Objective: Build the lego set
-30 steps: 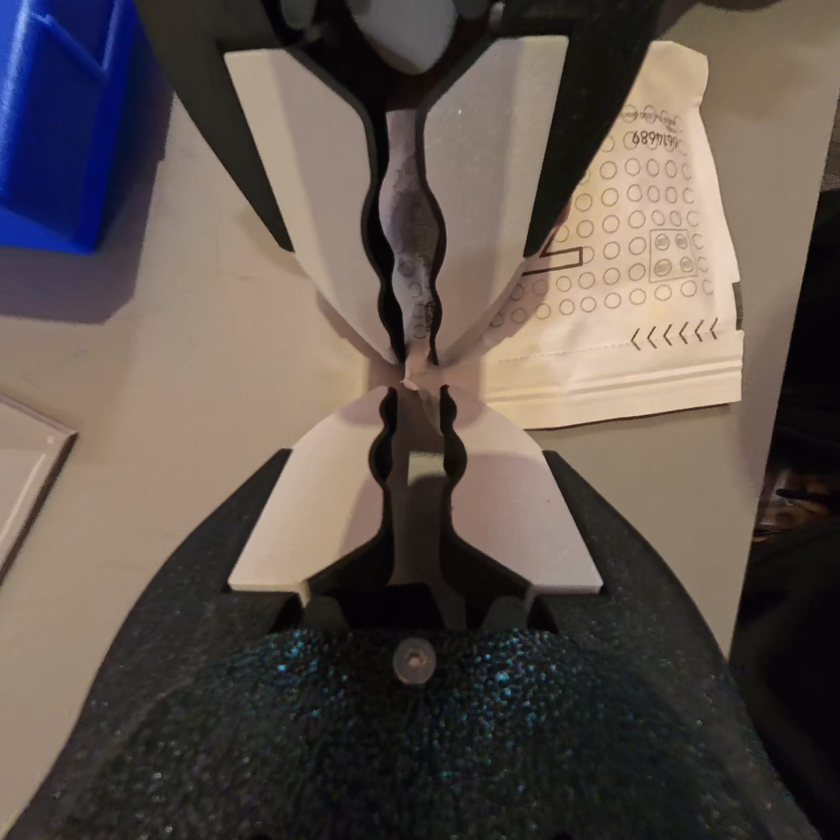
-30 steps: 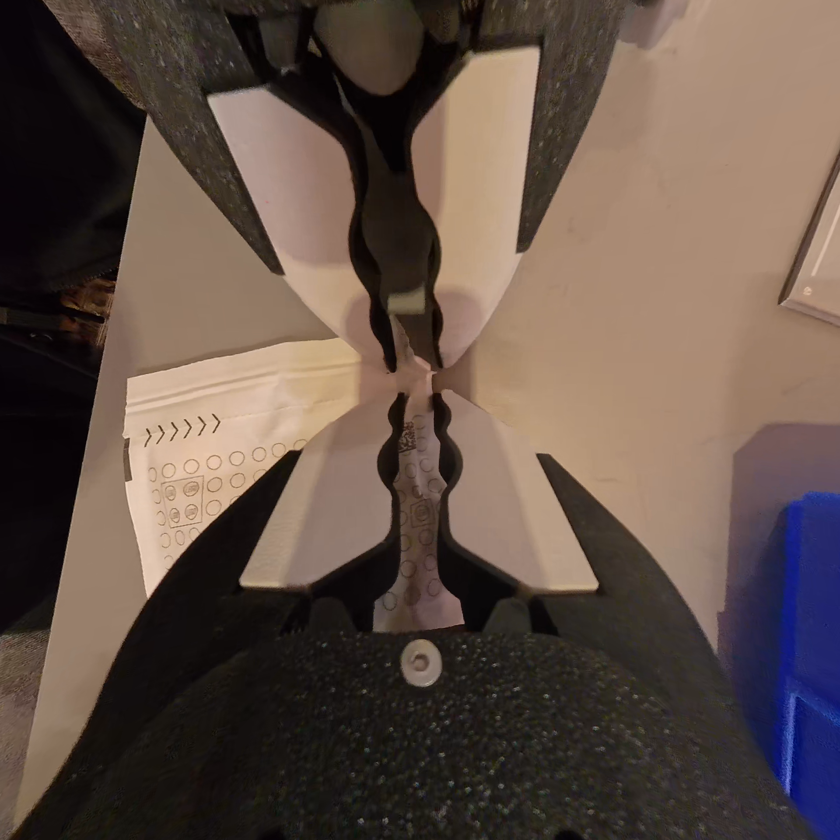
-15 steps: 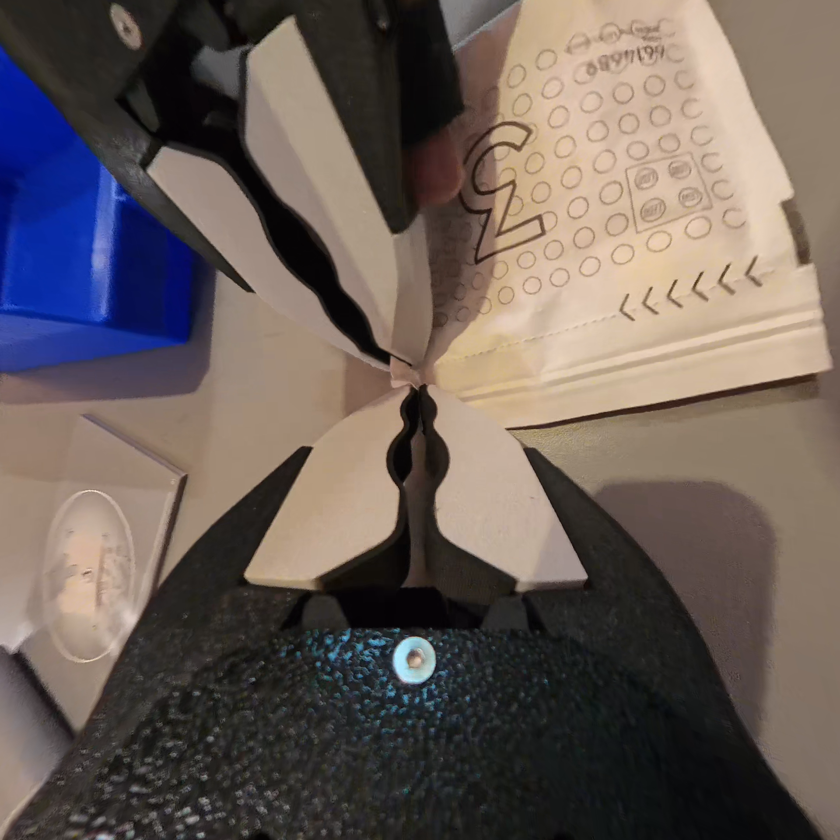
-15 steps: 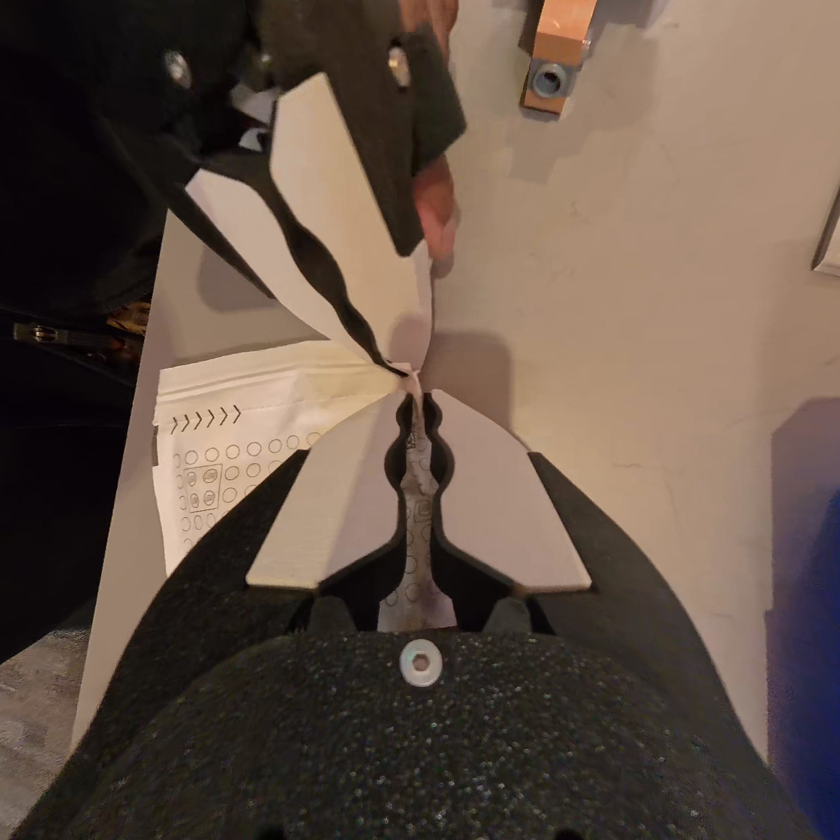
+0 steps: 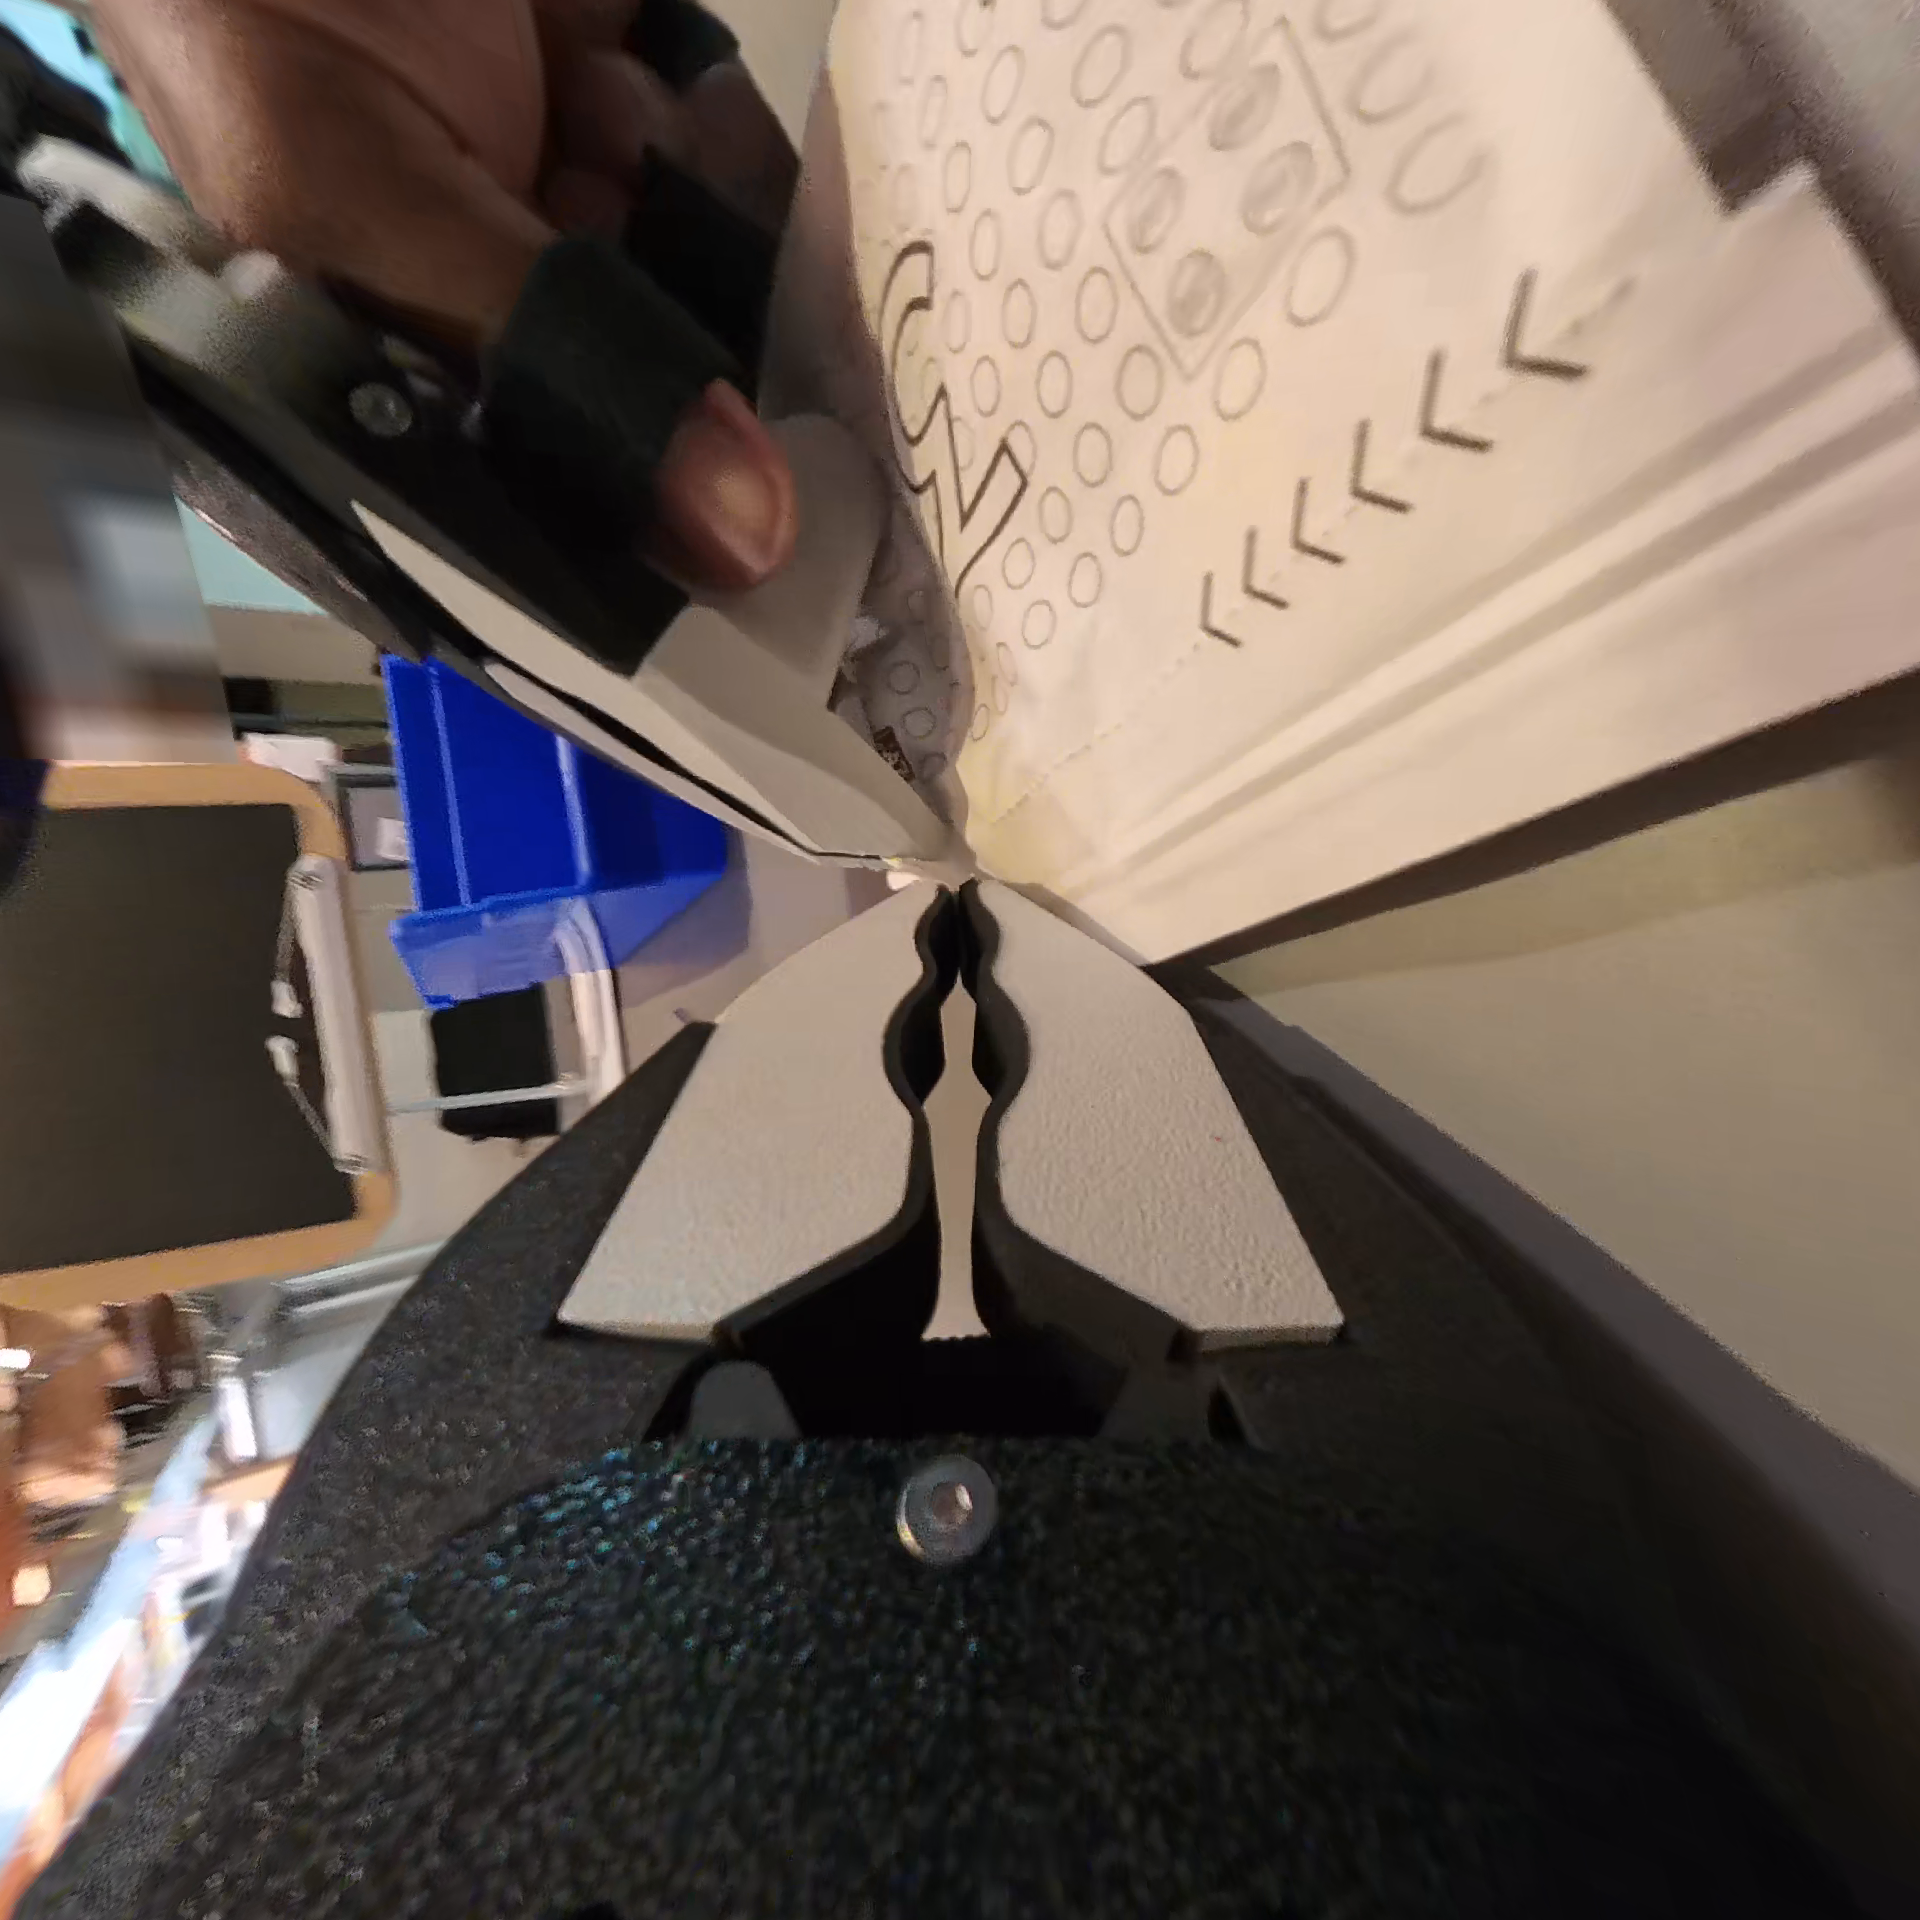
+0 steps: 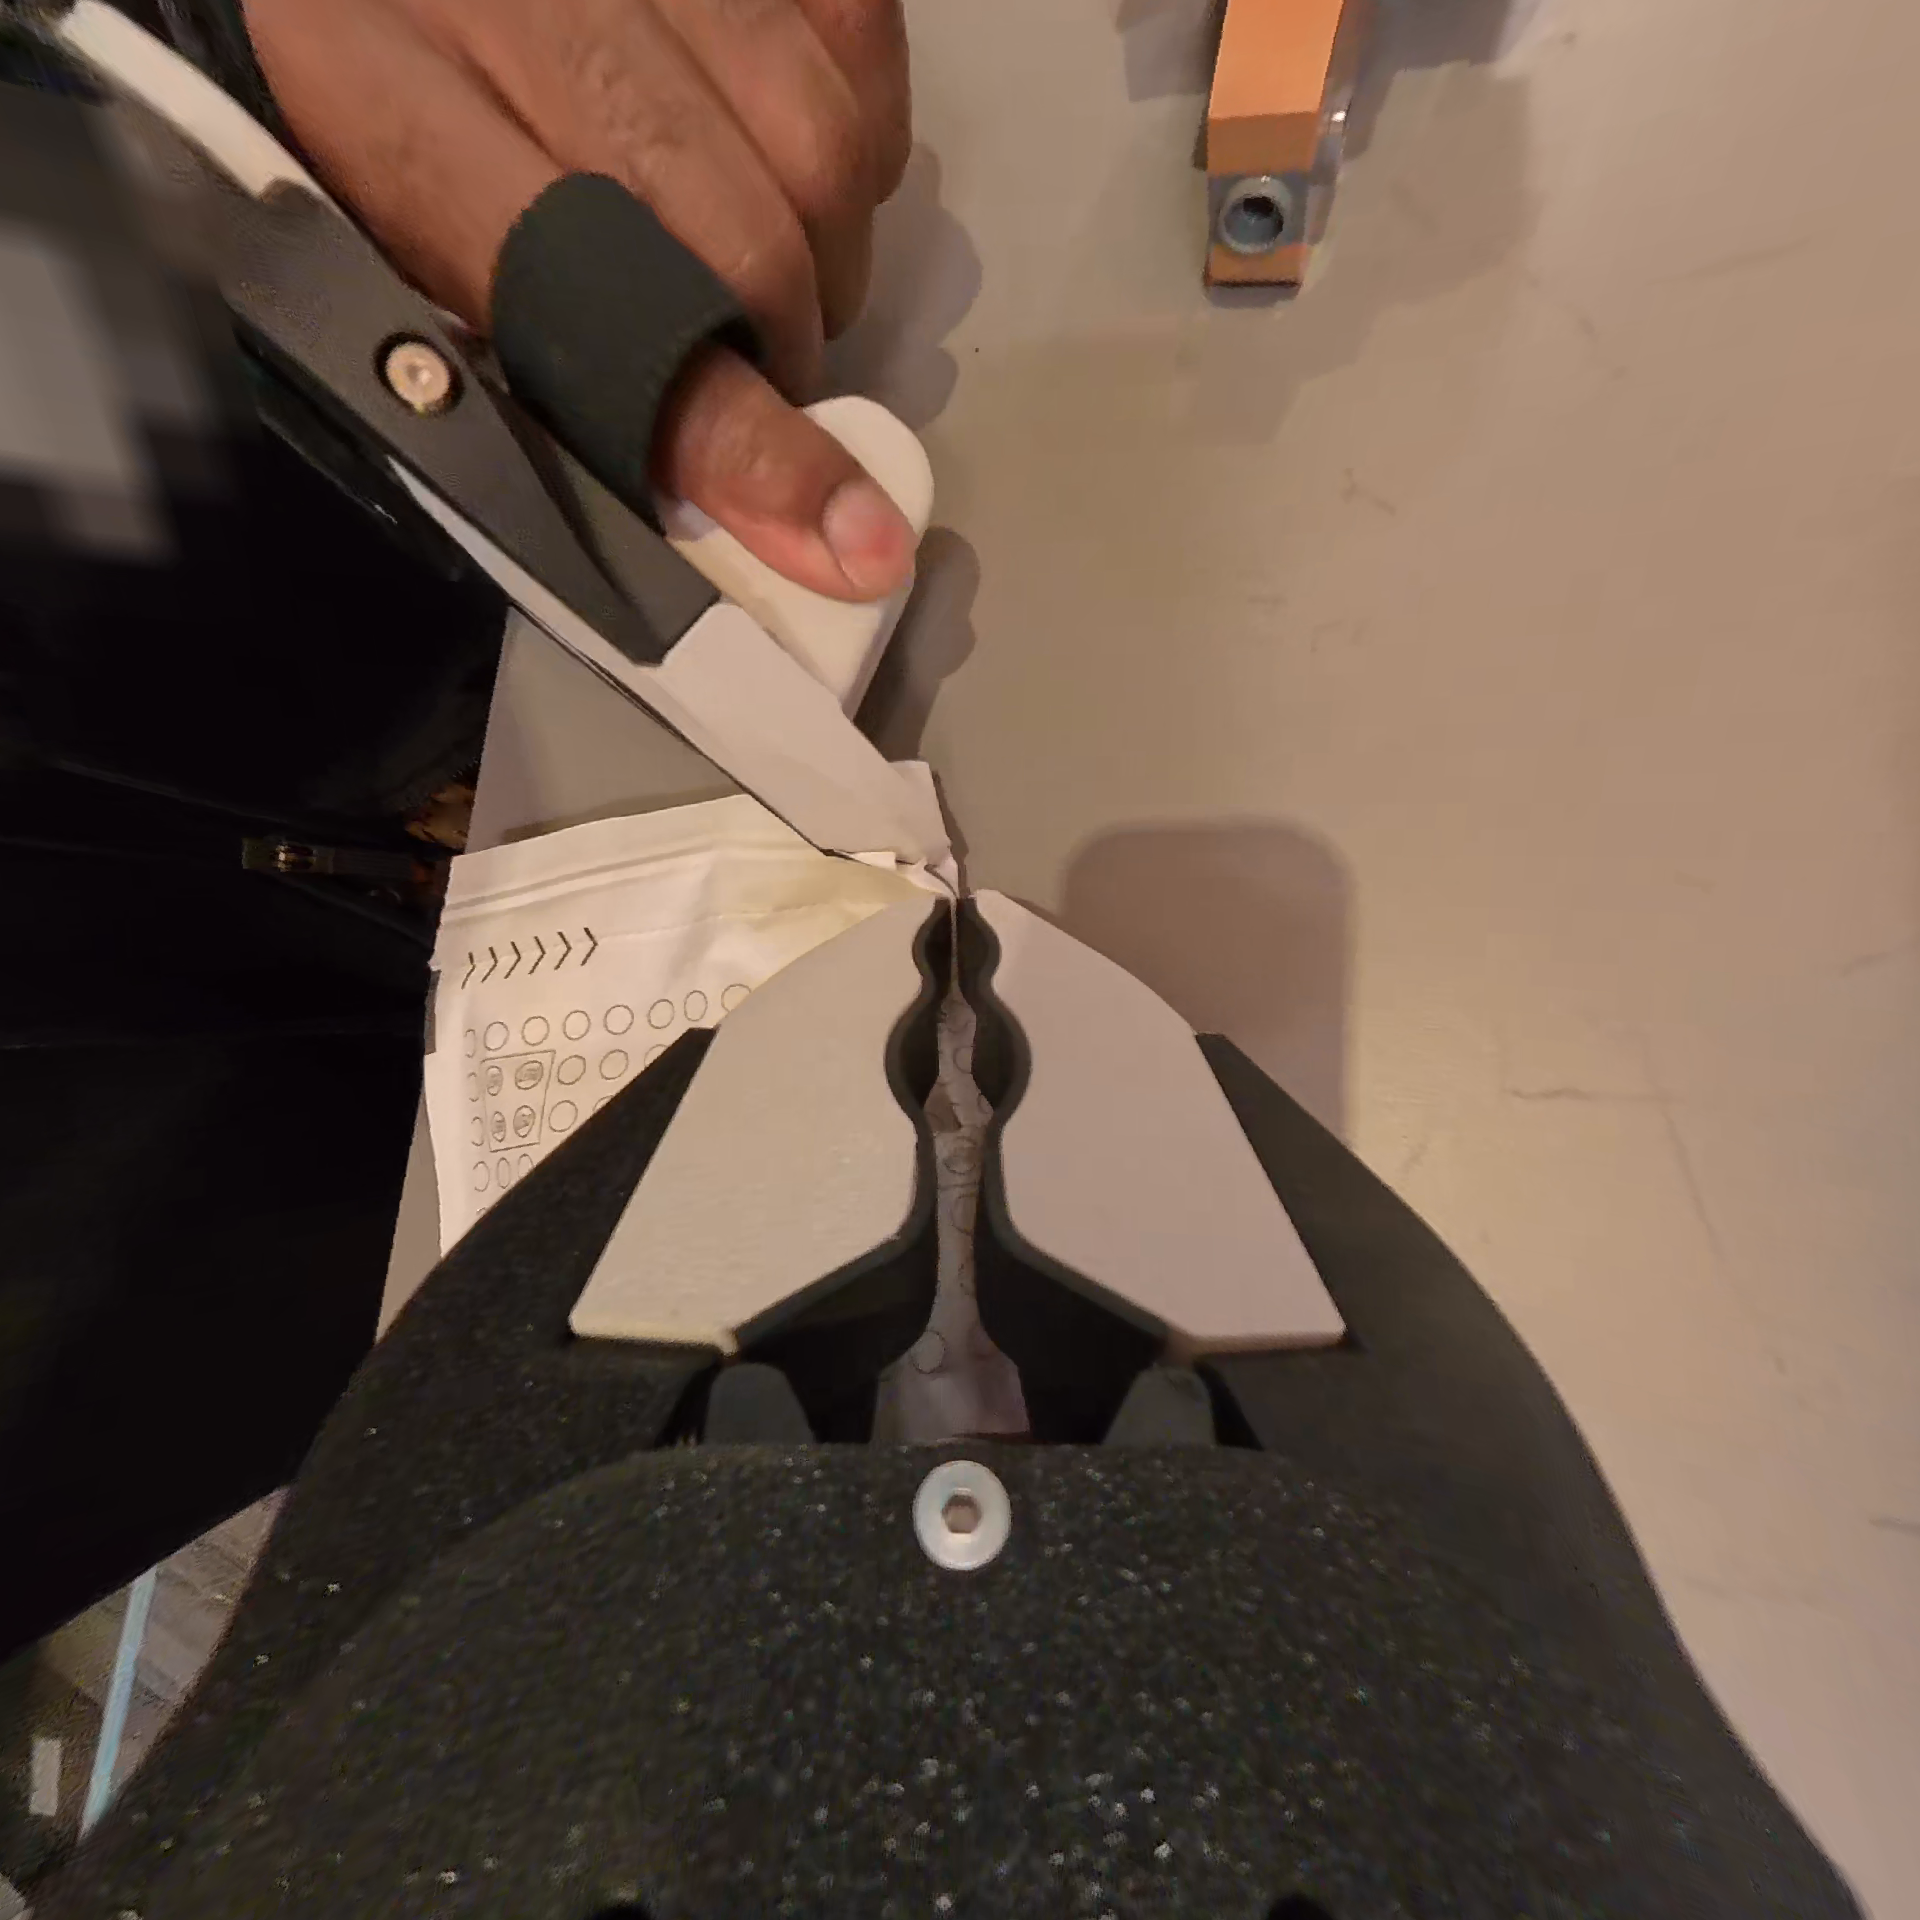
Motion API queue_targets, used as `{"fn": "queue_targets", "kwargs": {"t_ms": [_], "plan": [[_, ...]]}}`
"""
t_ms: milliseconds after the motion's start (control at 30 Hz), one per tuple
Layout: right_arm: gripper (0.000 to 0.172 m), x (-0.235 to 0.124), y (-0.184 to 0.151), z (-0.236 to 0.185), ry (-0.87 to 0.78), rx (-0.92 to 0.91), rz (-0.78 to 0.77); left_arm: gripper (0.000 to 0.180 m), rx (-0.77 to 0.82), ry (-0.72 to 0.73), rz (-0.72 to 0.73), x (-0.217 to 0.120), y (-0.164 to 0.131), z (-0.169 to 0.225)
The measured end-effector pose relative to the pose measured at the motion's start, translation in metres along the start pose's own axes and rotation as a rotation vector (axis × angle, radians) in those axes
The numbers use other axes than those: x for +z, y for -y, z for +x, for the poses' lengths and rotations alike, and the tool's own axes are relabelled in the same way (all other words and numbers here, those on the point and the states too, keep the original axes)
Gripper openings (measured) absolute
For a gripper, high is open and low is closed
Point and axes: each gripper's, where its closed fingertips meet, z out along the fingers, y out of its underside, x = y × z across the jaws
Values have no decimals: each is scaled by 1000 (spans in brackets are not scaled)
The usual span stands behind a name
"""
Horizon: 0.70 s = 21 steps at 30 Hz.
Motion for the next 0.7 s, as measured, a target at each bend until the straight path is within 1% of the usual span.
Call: {"fn": "queue_targets", "kwargs": {"t_ms": [200,333,367,400,467,500,533,567,633,667,700], "plan": [[1,0,1,-1,31,44,24,0,168,82,32,-1,1,-2],[1,1,2,-4,49,59,36,0,186,104,58,-4,2,-1],[1,1,2,-4,44,55,37,0,164,97,68,-4,2,-1],[0,0,2,-2,35,54,45,1,99,72,85,-3,1,-2],[0,-3,3,3,-3,62,70,0,-134,-10,120,0,-2,-5],[0,-5,2,5,-29,69,75,1,-247,-59,113,1,-5,-5],[0,-7,2,9,-62,84,85,3,-334,-86,81,0,-11,-6],[0,-12,1,12,-94,107,105,9,-402,-83,36,-1,-19,-9],[0,-22,-2,20,-152,204,170,23,-527,-86,-37,-9,-33,-11],[0,-27,-5,23,-180,266,206,25,-607,-104,-56,-14,-36,-9],[1,-33,-9,27,-220,325,246,25,-704,-155,-60,-21,-34,-3]]}}
